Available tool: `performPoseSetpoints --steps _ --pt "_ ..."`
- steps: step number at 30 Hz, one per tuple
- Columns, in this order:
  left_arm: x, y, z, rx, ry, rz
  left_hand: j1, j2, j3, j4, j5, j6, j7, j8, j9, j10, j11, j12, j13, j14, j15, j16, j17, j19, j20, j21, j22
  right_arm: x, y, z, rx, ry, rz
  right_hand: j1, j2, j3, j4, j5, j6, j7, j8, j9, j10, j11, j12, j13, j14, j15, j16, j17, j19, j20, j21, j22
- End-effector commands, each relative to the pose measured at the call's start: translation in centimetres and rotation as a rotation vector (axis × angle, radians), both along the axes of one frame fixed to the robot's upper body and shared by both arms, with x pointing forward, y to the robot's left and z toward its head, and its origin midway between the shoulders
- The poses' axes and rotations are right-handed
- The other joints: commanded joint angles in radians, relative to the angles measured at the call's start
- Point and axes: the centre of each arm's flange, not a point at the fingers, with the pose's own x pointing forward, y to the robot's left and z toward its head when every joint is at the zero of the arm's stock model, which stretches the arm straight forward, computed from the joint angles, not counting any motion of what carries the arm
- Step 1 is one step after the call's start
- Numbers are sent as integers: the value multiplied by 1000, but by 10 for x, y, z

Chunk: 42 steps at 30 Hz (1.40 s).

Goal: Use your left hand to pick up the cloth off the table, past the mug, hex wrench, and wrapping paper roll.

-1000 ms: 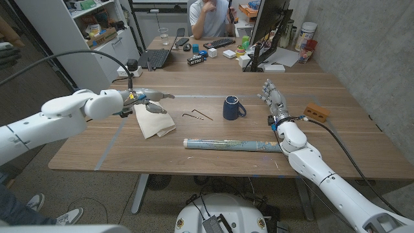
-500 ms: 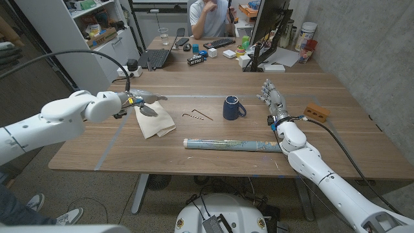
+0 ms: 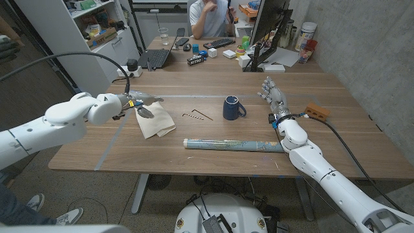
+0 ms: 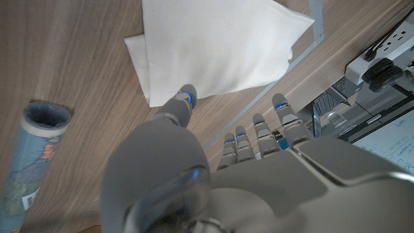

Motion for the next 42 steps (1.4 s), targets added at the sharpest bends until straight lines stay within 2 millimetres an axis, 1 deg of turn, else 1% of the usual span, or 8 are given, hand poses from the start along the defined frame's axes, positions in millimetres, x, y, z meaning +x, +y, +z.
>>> performPoseSetpoints --steps 1,15,19,25,28,31,37,42 --pt "5 6 -7 59 -33 42 9 -13 -7 3 -2 -6 6 3 3 -11 -4 3 6 2 7 -3 5 8 3 -3 2 -3 -4 12 -21 -14 -14 -6 2 5 -3 8 7 -3 3 4 8 1 5 2 2 -9 6 -1 6 -4 9 4" --pt "14 14 -19 94 -33 69 15 -21 -19 8 0 -6 8 5 4 -13 -2 6 9 2 7 -3 5 13 4 -6 2 -2 -3 12 -32 -4 -11 -8 7 6 -4 9 8 -3 2 4 7 1 4 2 3 -11 7 -1 5 -5 8 4" --pt "17 17 -20 63 -28 81 16 -23 -22 9 0 -11 5 3 4 -16 -1 5 10 0 8 -4 6 15 4 -7 2 -1 -2 10 -33 0 -10 -8 8 7 -4 9 8 -3 2 4 7 0 4 2 2 -10 6 -1 6 -4 8 5" --pt "19 17 -20 40 -18 98 16 -38 -41 14 2 -34 11 -4 4 -41 7 0 13 -14 10 -8 6 18 4 -13 2 -2 -3 7 -39 8 -6 -9 9 7 -4 9 9 -3 2 4 8 1 4 2 3 -11 6 -2 6 -4 8 5" --pt "22 17 -19 29 1 108 9 -53 -68 24 6 -73 18 -13 5 -88 27 -9 17 -65 37 -18 7 9 5 -30 0 -2 -3 5 -36 12 -7 -9 9 7 -5 9 10 -4 2 4 10 2 5 2 4 -11 6 -2 6 -4 8 5" --pt "25 18 -19 2 16 100 1 -59 -81 29 8 -91 24 -17 5 -112 50 -13 18 -88 49 -20 7 2 5 -41 -1 -2 -4 4 -38 14 -2 -10 9 7 -5 10 10 -4 2 4 10 2 5 2 6 -10 7 -2 7 -4 8 5" --pt "35 21 -11 -39 47 83 -8 -62 -88 33 8 -96 23 -18 5 -115 49 -11 18 -90 52 -19 6 -2 5 -46 -1 -2 -4 3 -40 19 -4 -10 10 8 -6 10 11 -3 2 4 11 2 5 2 7 -12 7 -2 7 -3 8 5" --pt "43 21 1 -65 45 81 -14 -64 -96 37 10 -77 18 -9 5 -102 37 -3 18 -79 49 -12 6 -5 5 -52 -1 -2 -4 3 -43 19 -4 -11 11 8 -6 10 12 -4 2 4 11 2 4 2 7 -12 8 -2 8 -2 8 5"
